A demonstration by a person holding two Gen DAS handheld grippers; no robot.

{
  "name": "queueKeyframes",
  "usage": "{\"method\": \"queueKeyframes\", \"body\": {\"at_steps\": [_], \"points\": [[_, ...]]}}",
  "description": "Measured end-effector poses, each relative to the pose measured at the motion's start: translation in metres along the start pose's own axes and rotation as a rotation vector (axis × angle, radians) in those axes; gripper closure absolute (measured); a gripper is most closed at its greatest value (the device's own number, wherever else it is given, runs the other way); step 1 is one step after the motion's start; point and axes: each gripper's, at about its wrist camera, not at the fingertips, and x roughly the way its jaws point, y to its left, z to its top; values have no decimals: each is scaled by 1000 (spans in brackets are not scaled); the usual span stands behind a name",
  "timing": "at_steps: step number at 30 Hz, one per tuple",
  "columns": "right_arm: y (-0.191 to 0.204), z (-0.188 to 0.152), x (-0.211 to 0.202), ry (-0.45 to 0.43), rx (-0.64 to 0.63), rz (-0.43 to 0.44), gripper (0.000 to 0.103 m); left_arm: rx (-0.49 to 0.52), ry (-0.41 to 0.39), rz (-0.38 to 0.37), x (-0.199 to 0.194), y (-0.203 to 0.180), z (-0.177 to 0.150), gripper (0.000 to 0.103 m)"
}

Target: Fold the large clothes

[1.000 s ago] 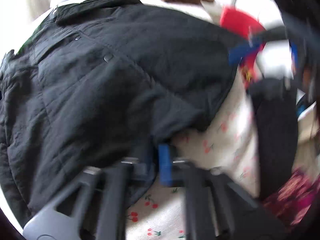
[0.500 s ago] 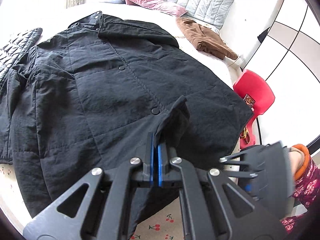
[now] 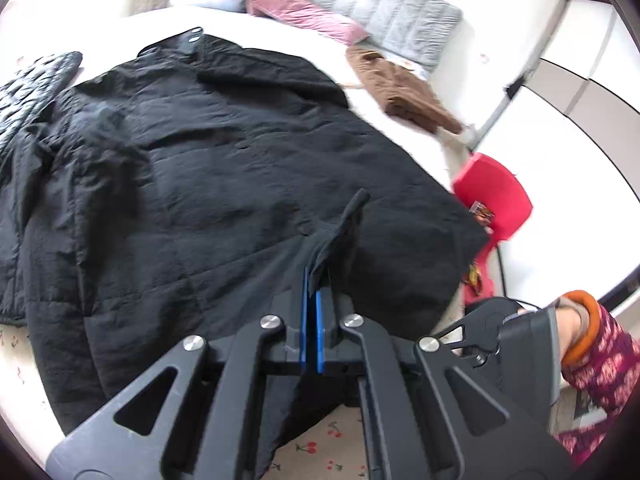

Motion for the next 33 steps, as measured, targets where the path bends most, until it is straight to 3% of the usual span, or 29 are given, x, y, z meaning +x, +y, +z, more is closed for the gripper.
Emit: {"method": "queueKeyframes", "body": {"at_steps": [2, 6, 7, 10, 13, 17, 21, 23, 25, 26, 27, 29, 33], "points": [[10, -7, -3, 13, 8, 144, 103, 29, 26, -52, 5, -6, -5, 99], [22, -23, -9, 45, -9, 172, 99, 98, 174, -183, 27, -20, -30, 95], [18, -29, -17, 45, 5, 184, 93, 113, 193, -200, 27, -21, -35, 90], [-6, -48, -49, -11, 82, 164, 83, 135, 153, -192, 14, -15, -38, 74], [-46, -58, -72, -89, 202, 146, 81, 82, 85, -202, 7, -2, -30, 69], [-97, -50, -70, -156, 358, 58, 77, 50, 141, -158, 38, 0, -30, 68], [-113, -35, -24, -82, 441, 52, 76, 39, 312, -147, 87, -7, -60, 68], [-122, -43, -5, -4, 466, 74, 76, 88, 293, -156, 77, -18, -66, 67], [-114, -51, 15, 115, 452, 86, 75, 71, 308, -215, 58, -22, -67, 65], [-112, -50, 10, 109, 439, 84, 74, 66, 285, -222, 43, -21, -66, 59], [-111, -49, 6, 126, 427, 93, 72, 71, 245, -196, 26, -20, -63, 52], [-107, -47, -7, 145, 401, 99, 64, 69, 155, -104, -6, -9, -58, 23], [-112, -44, -33, 103, 404, 78, 46, -83, -4, 146, -66, 52, -44, 19]]}}
